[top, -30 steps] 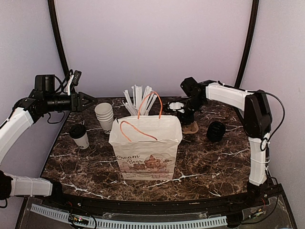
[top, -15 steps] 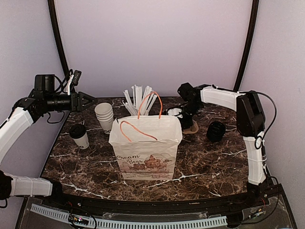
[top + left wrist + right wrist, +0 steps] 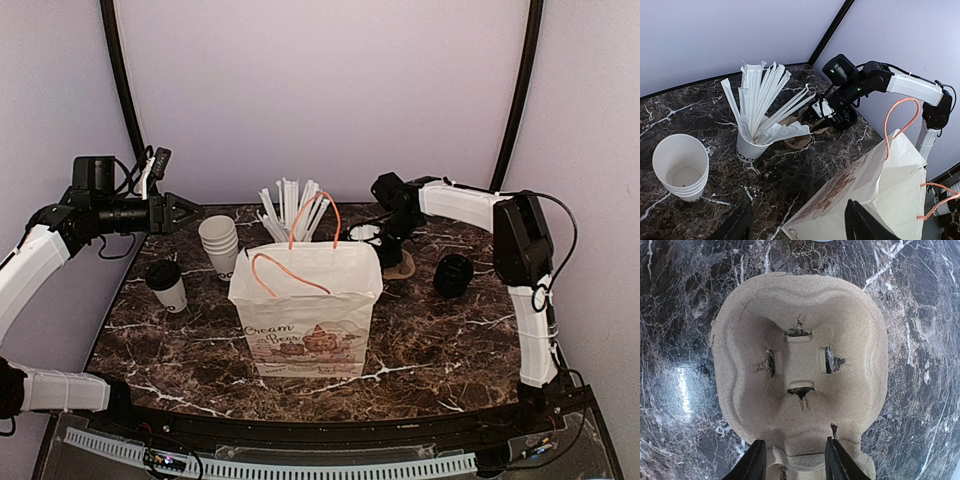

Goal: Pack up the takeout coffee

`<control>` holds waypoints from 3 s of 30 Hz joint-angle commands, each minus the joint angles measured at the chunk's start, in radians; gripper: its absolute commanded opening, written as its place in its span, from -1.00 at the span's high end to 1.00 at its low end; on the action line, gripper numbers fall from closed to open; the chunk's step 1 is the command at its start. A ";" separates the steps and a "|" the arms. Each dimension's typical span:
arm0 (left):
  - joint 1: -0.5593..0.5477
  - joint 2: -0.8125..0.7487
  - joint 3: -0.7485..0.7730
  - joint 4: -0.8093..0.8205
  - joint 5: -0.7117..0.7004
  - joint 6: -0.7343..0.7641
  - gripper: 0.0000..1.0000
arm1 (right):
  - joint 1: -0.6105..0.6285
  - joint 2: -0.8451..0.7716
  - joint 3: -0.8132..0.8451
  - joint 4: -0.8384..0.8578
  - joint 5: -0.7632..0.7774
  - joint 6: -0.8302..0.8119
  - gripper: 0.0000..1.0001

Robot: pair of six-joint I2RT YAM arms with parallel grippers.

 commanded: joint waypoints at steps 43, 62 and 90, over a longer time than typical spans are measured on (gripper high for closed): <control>-0.008 -0.009 -0.015 0.018 0.045 -0.011 -0.27 | 0.003 0.054 0.088 -0.079 0.009 0.030 0.15; -0.008 -0.009 -0.023 0.027 0.048 -0.015 -0.26 | 0.002 0.031 0.063 -0.083 0.038 0.054 0.36; -0.132 0.070 0.028 0.022 0.094 -0.038 -0.28 | 0.007 -0.696 0.020 0.045 -0.425 0.368 0.37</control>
